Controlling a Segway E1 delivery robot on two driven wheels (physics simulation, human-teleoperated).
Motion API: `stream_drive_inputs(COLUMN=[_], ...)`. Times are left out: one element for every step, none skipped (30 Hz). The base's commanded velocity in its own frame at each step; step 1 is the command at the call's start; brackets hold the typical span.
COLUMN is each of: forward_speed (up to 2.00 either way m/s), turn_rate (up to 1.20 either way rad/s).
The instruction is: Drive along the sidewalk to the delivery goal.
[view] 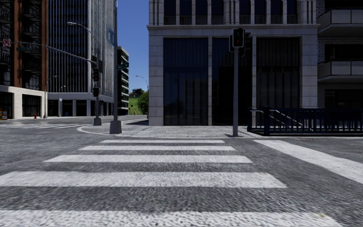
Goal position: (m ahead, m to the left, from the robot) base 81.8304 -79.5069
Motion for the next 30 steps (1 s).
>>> stream_drive_inputs(forward_speed=[2.00, 2.00, 2.00, 2.00, 2.00, 2.00, 2.00, 2.00, 2.00, 2.00, 2.00, 2.00, 2.00, 2.00, 2.00, 2.00, 2.00, 2.00, 2.00, 2.00, 2.00, 2.00, 2.00, 2.00, 2.00, 2.00, 2.00, 2.00, 2.00, 2.00], turn_rate=[0.00, 0.00, 0.00, 0.00, 0.00, 0.00, 0.00, 0.00, 0.00, 0.00, 0.00, 0.00, 0.00, 0.00, 0.00, 0.00, 0.00, 0.00, 0.00, 0.00, 0.00, 0.00, 0.00, 0.00, 0.00, 0.00, 0.00, 0.00, 0.00, 0.00])
